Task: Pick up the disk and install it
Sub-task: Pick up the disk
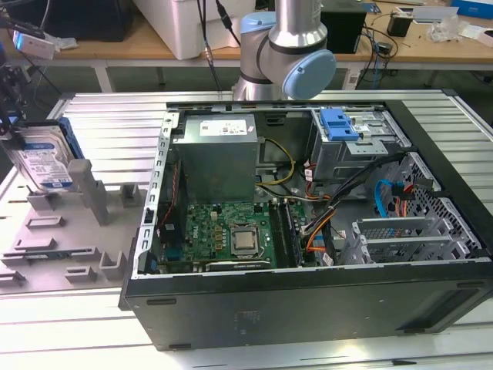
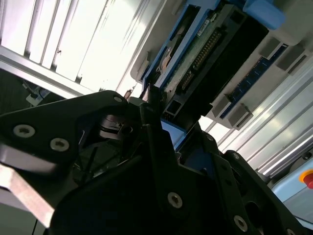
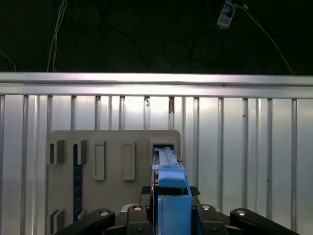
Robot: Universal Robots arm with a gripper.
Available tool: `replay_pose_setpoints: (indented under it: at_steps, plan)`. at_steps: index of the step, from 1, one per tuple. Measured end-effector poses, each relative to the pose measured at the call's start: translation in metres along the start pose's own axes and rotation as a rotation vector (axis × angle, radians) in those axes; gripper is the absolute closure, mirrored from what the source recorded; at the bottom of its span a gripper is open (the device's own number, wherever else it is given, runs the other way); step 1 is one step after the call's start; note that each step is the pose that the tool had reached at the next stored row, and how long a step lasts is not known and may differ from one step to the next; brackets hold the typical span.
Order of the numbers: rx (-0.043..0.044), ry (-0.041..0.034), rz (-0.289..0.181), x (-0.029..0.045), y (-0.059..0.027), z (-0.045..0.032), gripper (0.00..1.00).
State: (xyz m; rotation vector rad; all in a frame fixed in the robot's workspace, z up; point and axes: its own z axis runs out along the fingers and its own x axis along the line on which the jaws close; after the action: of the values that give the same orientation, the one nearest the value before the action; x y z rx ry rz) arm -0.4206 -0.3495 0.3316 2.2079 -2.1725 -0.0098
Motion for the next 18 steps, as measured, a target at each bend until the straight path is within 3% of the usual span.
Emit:
replay_pose_setpoints:
  at_steps: [18]
  plan:
    - [-0.0001, 0.0042, 0.001, 0.0007, 0.0010, -0.0267, 0.63]
